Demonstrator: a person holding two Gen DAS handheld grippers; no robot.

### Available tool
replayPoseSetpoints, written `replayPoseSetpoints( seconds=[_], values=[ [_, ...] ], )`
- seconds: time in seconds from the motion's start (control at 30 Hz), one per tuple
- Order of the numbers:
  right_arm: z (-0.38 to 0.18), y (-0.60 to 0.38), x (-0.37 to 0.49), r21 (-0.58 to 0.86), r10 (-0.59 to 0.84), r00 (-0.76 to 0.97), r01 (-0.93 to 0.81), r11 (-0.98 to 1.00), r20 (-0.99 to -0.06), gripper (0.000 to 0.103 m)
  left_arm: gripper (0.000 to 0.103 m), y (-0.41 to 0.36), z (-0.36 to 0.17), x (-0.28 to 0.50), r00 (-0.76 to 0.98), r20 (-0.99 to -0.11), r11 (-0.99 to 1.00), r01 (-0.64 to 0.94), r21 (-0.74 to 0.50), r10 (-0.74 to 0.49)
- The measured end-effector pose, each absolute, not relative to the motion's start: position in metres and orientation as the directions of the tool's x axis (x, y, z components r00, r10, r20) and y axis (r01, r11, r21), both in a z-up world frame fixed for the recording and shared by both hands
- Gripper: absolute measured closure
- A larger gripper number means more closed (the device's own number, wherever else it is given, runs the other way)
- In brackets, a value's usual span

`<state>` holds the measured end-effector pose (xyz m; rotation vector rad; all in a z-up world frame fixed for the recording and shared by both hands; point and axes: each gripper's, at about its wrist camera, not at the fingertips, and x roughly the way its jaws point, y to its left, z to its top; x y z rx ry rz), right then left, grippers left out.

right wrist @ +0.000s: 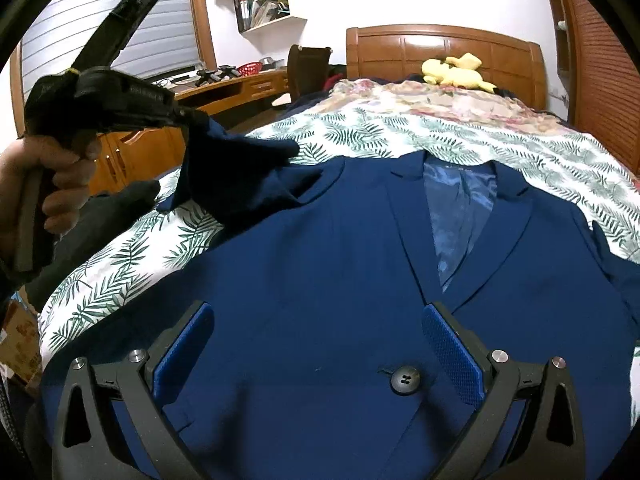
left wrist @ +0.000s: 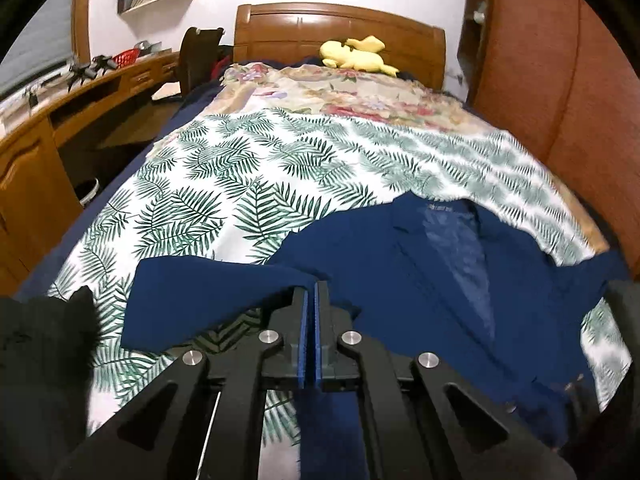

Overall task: Fold large clothes
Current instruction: 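Fold the held sleeve across the jacket front with the left tool, then release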

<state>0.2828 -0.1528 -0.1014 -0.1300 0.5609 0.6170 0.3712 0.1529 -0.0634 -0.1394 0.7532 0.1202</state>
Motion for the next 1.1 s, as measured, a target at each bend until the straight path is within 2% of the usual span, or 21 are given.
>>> replayPoseSetpoints(
  seconds=[0.03, 0.07, 0.17, 0.2, 0.3, 0.37, 0.67, 0.8, 0.93, 1.0, 1.07, 1.1],
  values=[
    [-0.102, -0.153, 0.283, 0.046, 0.513, 0.674, -0.582, 0.812, -0.532, 0.0, 0.093, 0.156, -0.065, 0.371, 0.717, -0.695, 0.984, -0.155, -0.088, 0.05],
    [-0.102, -0.153, 0.284, 0.045, 0.514, 0.674, -0.583, 0.811, -0.531, 0.0, 0.082, 0.161, -0.067, 0.37, 0.713, -0.7, 0.983, -0.158, -0.098, 0.045],
    [-0.105, -0.153, 0.286, 0.052, 0.516, 0.668, -0.584, 0.81, -0.536, 0.0, 0.058, 0.175, -0.071, 0.366, 0.716, -0.696, 0.976, -0.184, -0.121, 0.048],
    [-0.105, -0.153, 0.286, 0.054, 0.517, 0.666, -0.585, 0.81, -0.537, 0.0, 0.055, 0.178, -0.072, 0.364, 0.719, -0.693, 0.973, -0.19, -0.128, 0.049],
    [-0.106, -0.153, 0.288, 0.059, 0.519, 0.662, -0.585, 0.809, -0.541, 0.0, 0.037, 0.189, -0.075, 0.359, 0.732, -0.677, 0.966, -0.22, -0.139, 0.069],
    [-0.107, -0.152, 0.289, 0.06, 0.518, 0.659, -0.586, 0.808, -0.546, 0.0, 0.032, 0.201, -0.08, 0.358, 0.731, -0.675, 0.96, -0.252, -0.125, 0.104],
    [-0.111, -0.151, 0.294, 0.068, 0.515, 0.647, -0.584, 0.809, -0.562, 0.0, 0.031, 0.264, -0.151, 0.373, 0.622, -0.767, 0.91, -0.393, -0.129, 0.16],
    [-0.112, -0.15, 0.295, 0.071, 0.515, 0.642, -0.585, 0.808, -0.568, 0.0, 0.031, 0.286, -0.189, 0.375, 0.56, -0.823, 0.858, -0.464, -0.222, 0.09],
    [-0.113, -0.15, 0.296, 0.072, 0.517, 0.639, -0.587, 0.806, -0.57, 0.0, 0.031, 0.287, -0.194, 0.373, 0.576, -0.813, 0.845, -0.474, -0.25, 0.083],
    [-0.113, -0.15, 0.296, 0.073, 0.517, 0.639, -0.587, 0.806, -0.569, 0.0, 0.042, 0.284, -0.193, 0.376, 0.569, -0.817, 0.85, -0.471, -0.236, 0.088],
    [-0.113, -0.15, 0.295, 0.072, 0.517, 0.64, -0.587, 0.806, -0.568, 0.0, 0.071, 0.281, -0.193, 0.381, 0.554, -0.828, 0.863, -0.458, -0.213, 0.09],
    [-0.113, -0.151, 0.295, 0.071, 0.517, 0.642, -0.587, 0.806, -0.566, 0.0, 0.079, 0.281, -0.194, 0.384, 0.544, -0.834, 0.867, -0.456, -0.201, 0.093]
  ],
)
